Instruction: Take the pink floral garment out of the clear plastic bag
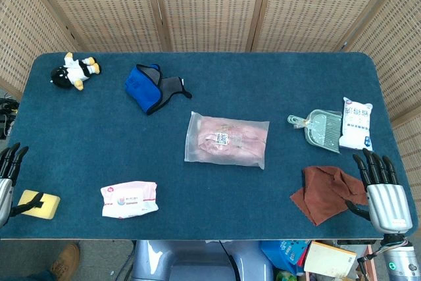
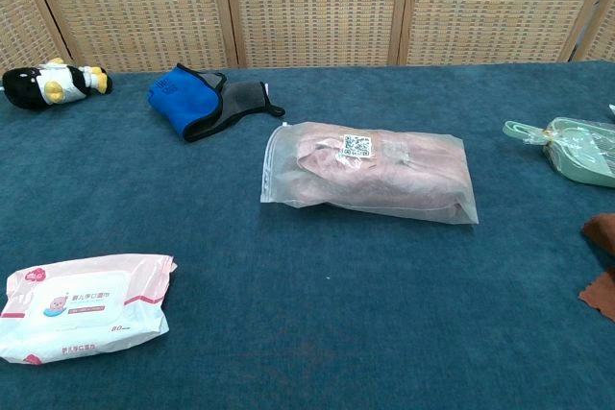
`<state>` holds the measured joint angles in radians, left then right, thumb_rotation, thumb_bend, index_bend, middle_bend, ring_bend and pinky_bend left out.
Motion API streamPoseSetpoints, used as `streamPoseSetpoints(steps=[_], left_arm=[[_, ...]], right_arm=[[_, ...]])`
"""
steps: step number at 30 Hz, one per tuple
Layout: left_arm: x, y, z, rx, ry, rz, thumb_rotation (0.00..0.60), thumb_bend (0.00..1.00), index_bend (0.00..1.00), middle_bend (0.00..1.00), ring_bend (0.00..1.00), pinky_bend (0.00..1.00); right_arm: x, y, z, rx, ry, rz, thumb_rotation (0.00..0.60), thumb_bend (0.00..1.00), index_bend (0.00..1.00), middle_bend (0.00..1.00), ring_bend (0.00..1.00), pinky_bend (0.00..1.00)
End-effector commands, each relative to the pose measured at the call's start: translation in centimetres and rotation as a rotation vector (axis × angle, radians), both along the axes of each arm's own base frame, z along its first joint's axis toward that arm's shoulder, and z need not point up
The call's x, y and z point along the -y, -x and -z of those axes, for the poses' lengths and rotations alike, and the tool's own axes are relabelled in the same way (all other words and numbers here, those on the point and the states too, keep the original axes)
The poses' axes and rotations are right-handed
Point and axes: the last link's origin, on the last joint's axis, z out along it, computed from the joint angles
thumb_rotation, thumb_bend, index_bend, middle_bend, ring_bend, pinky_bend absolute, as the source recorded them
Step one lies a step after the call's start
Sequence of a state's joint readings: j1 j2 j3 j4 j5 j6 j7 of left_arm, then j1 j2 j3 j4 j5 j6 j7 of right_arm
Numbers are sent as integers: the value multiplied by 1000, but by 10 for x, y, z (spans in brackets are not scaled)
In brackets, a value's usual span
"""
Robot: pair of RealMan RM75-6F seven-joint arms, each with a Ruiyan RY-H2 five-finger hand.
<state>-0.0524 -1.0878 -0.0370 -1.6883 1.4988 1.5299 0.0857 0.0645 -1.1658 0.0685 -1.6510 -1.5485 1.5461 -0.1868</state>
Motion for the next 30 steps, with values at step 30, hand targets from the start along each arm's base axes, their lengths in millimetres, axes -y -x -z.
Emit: streamPoseSetpoints(steps=[30], left_arm=[[-28, 13, 10, 9, -27, -22, 600, 220, 0, 0, 0, 0]], right_arm=[[150, -111, 108, 109, -397, -97, 600, 0, 0, 0, 0, 0]])
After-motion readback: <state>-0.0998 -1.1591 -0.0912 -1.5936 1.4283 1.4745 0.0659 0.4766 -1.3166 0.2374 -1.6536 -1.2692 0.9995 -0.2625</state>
